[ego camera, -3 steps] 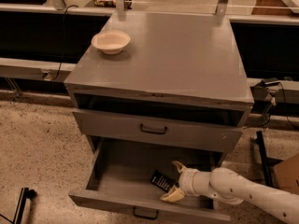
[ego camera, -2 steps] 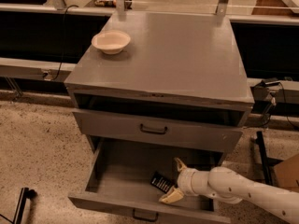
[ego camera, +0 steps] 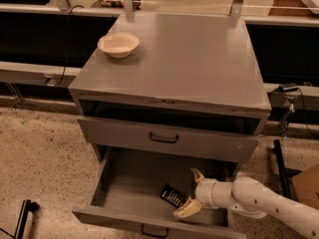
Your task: Place rxbar chocolate into middle drawer
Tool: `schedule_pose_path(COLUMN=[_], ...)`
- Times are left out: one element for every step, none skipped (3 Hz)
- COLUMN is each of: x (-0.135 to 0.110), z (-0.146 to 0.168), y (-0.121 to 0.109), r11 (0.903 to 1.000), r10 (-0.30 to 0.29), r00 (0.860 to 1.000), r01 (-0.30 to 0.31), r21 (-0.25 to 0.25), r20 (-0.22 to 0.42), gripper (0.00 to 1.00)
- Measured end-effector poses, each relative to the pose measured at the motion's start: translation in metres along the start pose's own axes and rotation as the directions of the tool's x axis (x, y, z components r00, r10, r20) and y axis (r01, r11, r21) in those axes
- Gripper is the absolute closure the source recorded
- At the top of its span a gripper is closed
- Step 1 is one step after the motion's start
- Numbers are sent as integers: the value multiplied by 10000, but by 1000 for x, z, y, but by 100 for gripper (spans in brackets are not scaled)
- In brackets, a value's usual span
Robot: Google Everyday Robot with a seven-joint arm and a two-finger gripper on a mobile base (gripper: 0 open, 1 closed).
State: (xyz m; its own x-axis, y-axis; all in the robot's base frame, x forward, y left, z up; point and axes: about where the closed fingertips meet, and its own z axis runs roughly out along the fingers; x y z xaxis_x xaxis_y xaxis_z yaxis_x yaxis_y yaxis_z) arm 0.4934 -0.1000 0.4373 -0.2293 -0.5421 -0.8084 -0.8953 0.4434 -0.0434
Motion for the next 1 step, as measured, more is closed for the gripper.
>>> schedule_pose_path(x=[0], z=[0], y=[0], r11=[10000], r10=[0], r00=[10000], r01=[0], r21=[-1], r20=[0], gripper=[0])
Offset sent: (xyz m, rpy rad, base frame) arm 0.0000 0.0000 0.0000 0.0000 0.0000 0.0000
